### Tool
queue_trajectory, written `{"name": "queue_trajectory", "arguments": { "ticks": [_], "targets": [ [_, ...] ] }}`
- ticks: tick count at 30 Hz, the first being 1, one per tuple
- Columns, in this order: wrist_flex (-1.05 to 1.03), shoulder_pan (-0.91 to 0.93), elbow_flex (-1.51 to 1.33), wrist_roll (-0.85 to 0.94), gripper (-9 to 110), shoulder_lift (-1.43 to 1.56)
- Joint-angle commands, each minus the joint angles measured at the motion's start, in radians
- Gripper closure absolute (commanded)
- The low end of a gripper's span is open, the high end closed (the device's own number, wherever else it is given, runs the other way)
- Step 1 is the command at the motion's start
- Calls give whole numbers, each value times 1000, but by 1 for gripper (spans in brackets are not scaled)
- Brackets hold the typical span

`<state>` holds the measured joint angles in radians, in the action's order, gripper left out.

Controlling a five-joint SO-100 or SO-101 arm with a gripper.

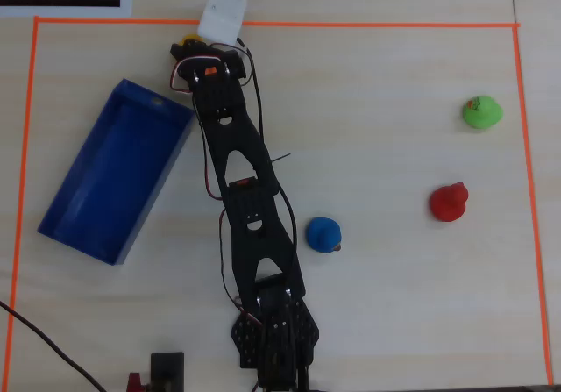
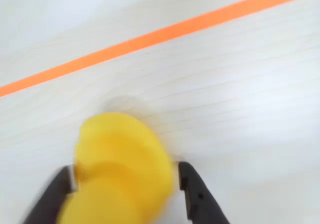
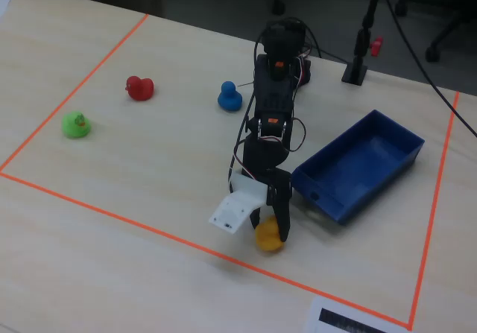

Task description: Grasp yellow duck and put it into box.

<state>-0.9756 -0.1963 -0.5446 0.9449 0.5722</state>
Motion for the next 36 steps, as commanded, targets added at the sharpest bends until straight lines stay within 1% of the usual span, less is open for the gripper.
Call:
{"name": "queue_trajectory", "arguments": {
  "ticks": [1,4,7,12,17,20,23,26,29,32,36],
  "targets": [
    [18,5,51,-31,102,17],
    [-31,12,71,-64,102,38],
    [-103,29,75,-114,102,123],
    [-275,60,-15,-199,102,451],
    [-433,6,-402,-244,101,917],
    [-520,-100,-618,-295,101,1138],
    [-583,-222,-784,-380,101,1262],
    [-568,-319,-930,-440,101,1313],
    [-511,-402,-1015,-454,101,1319],
    [-474,-492,-997,-459,101,1262],
    [-449,-589,-847,-486,101,1098]
  ]
}}
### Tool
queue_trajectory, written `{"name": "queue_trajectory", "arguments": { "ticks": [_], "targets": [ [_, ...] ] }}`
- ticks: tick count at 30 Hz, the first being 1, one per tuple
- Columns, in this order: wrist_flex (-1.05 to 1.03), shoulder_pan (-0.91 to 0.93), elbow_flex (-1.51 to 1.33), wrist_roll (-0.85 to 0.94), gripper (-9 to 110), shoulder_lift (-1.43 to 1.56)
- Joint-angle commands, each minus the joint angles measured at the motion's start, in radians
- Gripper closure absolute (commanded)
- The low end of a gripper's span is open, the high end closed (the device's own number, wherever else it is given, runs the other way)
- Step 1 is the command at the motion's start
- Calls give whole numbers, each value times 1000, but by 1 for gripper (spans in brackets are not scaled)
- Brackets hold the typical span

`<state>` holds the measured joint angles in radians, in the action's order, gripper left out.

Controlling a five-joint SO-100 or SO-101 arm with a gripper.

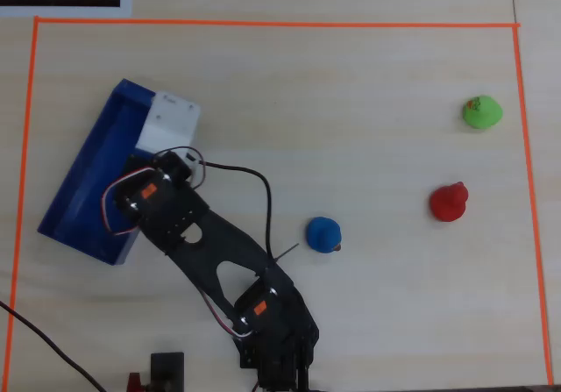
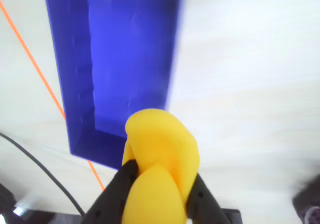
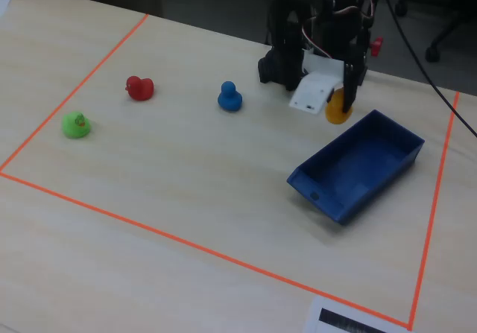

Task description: Grasp yellow duck and put it into box.

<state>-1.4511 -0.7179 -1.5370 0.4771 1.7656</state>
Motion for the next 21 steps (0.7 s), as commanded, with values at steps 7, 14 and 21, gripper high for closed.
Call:
{"name": "queue_trajectory", "arguments": {
  "ticks": [7,14,21],
  "targets": [
    [74,-137,370,-35,101,-307],
    [147,-106,348,15,88,-403],
    [140,-64,261,86,65,-370]
  ]
}}
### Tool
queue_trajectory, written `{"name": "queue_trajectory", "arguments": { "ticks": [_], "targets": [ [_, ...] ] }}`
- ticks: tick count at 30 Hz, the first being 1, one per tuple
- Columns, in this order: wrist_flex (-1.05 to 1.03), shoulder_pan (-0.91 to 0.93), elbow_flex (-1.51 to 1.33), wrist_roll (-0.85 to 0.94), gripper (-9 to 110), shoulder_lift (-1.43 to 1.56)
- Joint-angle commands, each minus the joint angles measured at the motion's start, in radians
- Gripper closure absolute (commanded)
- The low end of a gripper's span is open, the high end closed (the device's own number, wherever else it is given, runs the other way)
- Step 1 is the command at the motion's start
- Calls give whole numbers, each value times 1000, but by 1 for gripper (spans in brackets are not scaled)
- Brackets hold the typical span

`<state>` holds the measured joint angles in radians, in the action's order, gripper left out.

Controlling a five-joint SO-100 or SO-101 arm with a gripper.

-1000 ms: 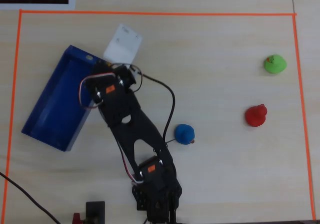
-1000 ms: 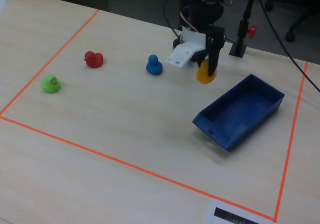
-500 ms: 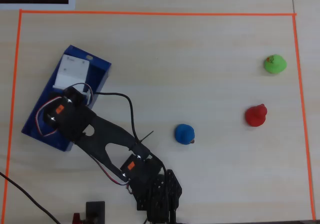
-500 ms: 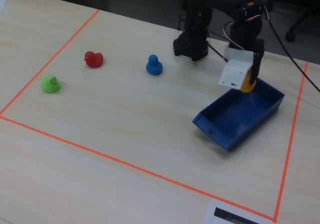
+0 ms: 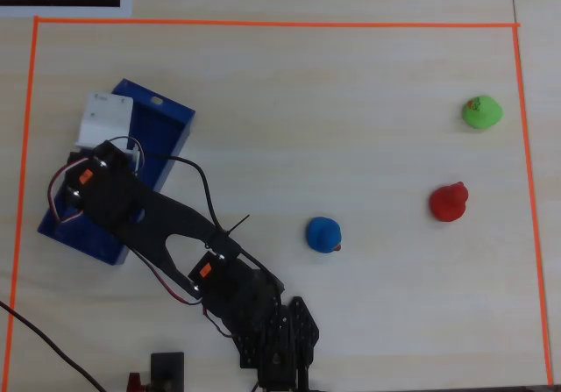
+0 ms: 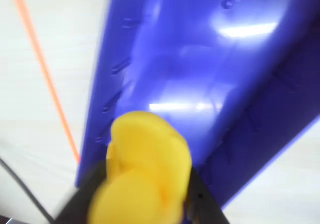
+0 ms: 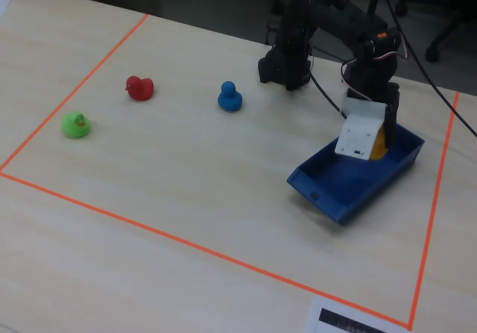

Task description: Grasp yellow duck and put it into box.

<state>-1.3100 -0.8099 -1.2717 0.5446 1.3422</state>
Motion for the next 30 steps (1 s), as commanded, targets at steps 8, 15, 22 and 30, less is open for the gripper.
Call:
{"name": "queue_trajectory", "arguments": {
  "ticks": [8,15,22,30],
  "targets": [
    [-127,143,-81,83,67,344],
    [-9,454,-586,252,101,937],
    [213,765,-1252,511,101,1453],
    [219,884,-1629,614,101,1726]
  ]
}}
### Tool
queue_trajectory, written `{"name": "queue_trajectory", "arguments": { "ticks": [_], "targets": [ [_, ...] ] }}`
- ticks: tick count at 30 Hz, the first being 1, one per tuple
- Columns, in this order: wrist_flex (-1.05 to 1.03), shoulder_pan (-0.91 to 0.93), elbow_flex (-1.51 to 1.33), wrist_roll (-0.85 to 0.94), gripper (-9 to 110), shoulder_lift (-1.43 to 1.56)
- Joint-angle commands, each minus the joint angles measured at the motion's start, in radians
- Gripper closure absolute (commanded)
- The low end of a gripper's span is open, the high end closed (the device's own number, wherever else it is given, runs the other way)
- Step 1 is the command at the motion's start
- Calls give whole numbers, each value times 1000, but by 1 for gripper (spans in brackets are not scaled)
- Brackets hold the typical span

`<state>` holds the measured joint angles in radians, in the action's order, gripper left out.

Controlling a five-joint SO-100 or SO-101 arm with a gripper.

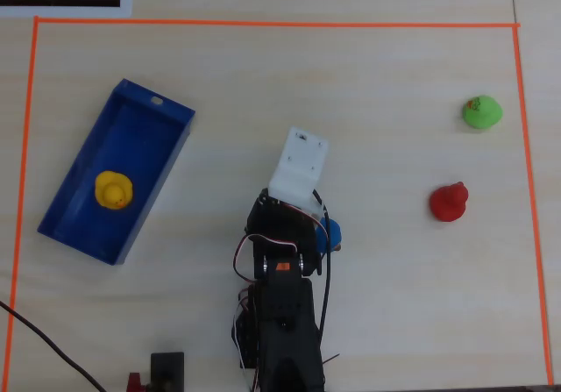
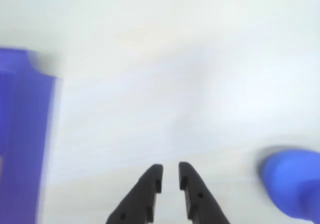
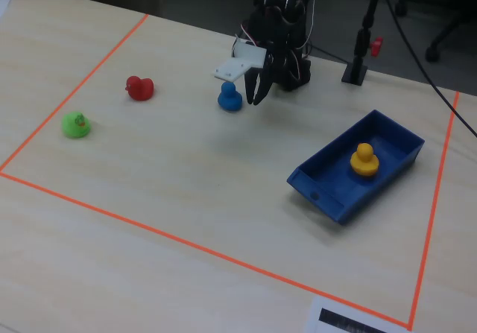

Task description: Grasp yellow duck and put it into box.

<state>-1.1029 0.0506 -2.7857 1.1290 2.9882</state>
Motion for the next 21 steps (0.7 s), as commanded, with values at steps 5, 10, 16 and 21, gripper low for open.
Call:
{"name": "queue_trajectory", "arguments": {
  "ticks": [5,10,16,21],
  "targets": [
    [-80,8,-278,43,101,219],
    [-198,11,-324,54,101,322],
    [-198,15,-324,46,100,322],
    [-198,15,-324,46,100,322]
  ]
}}
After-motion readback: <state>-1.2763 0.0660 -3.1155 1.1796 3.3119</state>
